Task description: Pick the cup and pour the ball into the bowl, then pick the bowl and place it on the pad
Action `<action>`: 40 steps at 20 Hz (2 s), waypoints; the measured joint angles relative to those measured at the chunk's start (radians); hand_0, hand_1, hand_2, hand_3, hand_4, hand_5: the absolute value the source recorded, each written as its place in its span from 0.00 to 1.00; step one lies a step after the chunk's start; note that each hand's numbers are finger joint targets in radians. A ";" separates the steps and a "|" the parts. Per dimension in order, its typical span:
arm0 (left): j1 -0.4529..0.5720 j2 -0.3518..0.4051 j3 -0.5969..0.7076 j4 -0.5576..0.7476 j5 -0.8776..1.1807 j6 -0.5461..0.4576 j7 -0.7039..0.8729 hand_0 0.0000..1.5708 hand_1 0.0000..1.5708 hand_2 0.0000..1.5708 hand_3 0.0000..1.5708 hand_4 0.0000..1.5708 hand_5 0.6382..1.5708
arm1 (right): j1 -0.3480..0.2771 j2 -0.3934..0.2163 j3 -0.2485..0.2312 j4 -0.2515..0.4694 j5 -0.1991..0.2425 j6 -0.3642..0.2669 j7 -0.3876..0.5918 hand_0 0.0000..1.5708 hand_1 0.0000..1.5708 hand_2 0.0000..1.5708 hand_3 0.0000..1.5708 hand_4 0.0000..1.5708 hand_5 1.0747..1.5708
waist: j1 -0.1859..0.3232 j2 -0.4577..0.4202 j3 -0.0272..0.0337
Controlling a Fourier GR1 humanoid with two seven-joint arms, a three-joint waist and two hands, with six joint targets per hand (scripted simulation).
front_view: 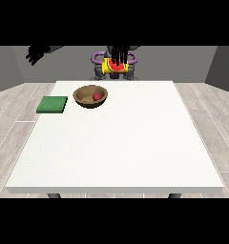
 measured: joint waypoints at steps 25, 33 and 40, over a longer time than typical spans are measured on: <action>0.134 0.327 0.905 -0.319 1.174 -0.465 -0.387 0.00 0.00 0.00 0.00 0.63 0.98 | 0.024 0.234 0.049 0.120 0.105 -0.206 -0.233 0.00 0.00 0.00 0.00 0.39 0.97 | 0.220 0.195 0.0031; 0.182 0.412 0.958 -0.376 1.264 -0.534 -0.350 0.00 0.00 0.00 0.00 0.64 0.96 | -0.063 0.238 0.050 0.302 0.115 -0.196 -0.352 0.00 0.00 0.00 0.00 0.33 0.97 | 0.205 0.233 0.0040; 0.195 0.460 0.986 -0.416 1.307 -0.548 -0.339 0.00 0.00 0.00 0.00 0.65 0.97 | -0.104 0.230 0.052 0.362 0.118 -0.169 -0.455 0.00 0.00 0.00 0.00 0.28 0.95 | 0.197 0.269 -0.0165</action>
